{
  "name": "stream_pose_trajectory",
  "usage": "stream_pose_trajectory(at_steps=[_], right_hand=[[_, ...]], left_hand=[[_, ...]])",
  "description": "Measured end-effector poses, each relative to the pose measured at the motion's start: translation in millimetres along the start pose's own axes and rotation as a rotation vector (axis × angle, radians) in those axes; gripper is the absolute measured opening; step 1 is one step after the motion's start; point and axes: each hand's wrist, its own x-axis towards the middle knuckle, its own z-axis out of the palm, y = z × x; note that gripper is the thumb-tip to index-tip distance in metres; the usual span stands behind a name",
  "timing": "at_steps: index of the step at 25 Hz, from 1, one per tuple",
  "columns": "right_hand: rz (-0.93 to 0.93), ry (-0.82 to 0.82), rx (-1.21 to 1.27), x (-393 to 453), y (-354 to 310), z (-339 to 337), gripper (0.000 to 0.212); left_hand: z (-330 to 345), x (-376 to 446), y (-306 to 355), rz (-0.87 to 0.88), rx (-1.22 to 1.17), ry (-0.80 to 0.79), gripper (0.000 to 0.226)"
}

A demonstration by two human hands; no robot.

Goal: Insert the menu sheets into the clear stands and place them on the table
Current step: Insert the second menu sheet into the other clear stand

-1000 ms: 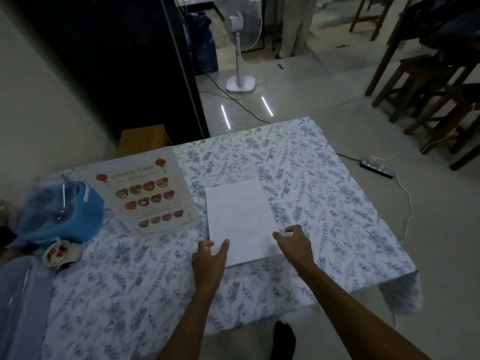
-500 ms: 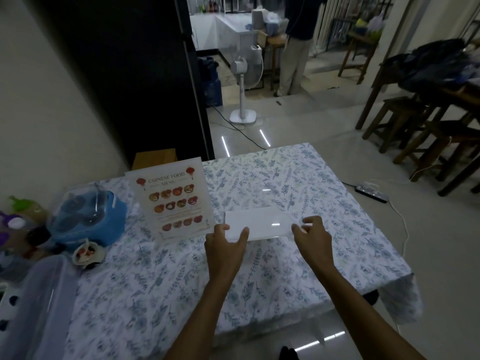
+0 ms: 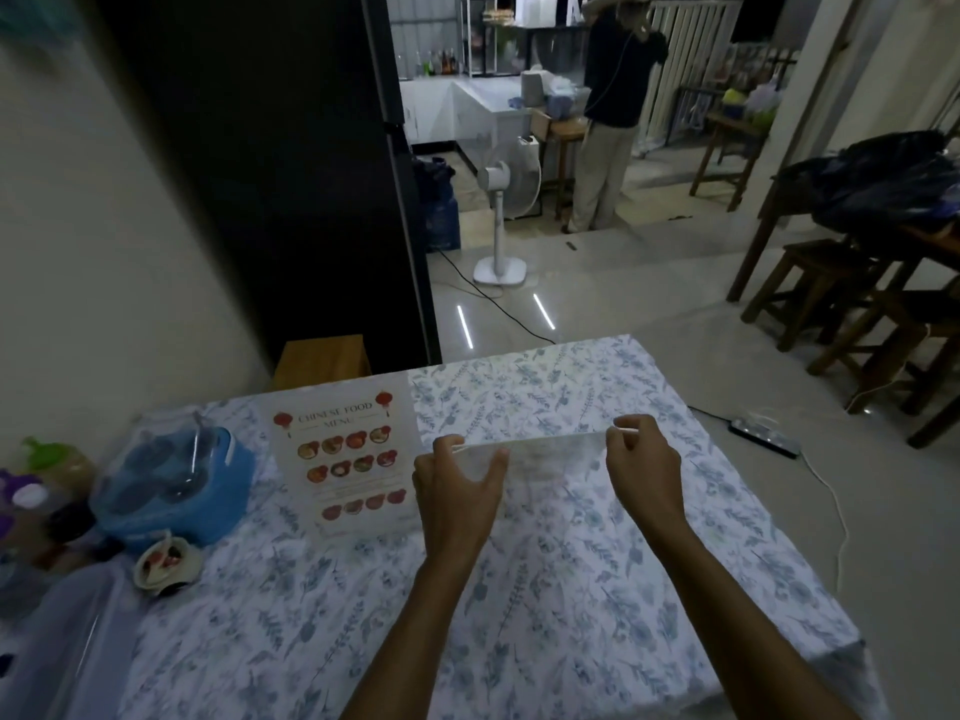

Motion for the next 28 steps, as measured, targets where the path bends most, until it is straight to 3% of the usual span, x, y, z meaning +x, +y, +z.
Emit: stream_pose_trajectory(at_steps=[6, 14, 28], right_hand=[[-0.152, -0.033, -0.066, 83, -13, 25, 0.021], [-0.219, -0.177, -0.061, 164, -3, 68, 0.02], [-0.301, -0.336, -0.111, 205, 8, 79, 0.017]], left_hand=[[26, 69, 25, -0.029, 0.059, 0.069, 0.067], [47, 130, 28, -0.063, 0.005, 0.081, 0.053], [55, 159, 27, -0.119, 0.122, 0.063, 0.054]])
